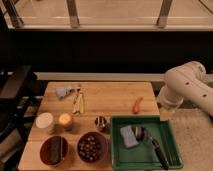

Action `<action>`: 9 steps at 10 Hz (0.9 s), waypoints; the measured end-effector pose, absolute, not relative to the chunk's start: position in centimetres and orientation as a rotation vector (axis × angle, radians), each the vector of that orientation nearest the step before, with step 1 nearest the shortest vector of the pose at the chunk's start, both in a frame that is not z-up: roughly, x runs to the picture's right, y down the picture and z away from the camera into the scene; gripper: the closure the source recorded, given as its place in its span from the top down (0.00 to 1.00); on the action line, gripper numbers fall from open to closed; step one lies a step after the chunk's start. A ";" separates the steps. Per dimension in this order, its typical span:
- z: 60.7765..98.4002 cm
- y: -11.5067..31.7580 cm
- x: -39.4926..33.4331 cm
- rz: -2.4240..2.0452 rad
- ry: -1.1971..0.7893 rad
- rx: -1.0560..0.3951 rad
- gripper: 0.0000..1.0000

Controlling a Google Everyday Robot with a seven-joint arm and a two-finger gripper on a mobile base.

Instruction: Place pepper in tray

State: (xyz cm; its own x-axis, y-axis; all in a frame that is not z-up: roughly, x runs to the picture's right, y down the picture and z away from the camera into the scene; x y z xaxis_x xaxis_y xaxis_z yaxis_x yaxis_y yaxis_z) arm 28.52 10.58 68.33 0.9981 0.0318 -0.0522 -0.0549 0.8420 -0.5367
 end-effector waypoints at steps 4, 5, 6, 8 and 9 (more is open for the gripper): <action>68.1 9.9 28.6 0.012 0.058 -0.554 0.65; 68.2 8.5 27.8 -0.074 0.061 -0.539 0.65; 68.6 7.5 27.1 -0.175 0.055 -0.527 0.65; 70.6 5.8 26.3 -0.375 0.038 -0.493 0.65; 71.9 5.0 25.7 -0.434 0.034 -0.478 0.65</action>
State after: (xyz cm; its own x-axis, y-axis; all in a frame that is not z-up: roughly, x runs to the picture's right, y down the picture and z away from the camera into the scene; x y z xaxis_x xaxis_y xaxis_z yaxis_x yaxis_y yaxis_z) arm 25.67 4.99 71.85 0.9084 -0.4124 0.0685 0.3968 0.7988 -0.4521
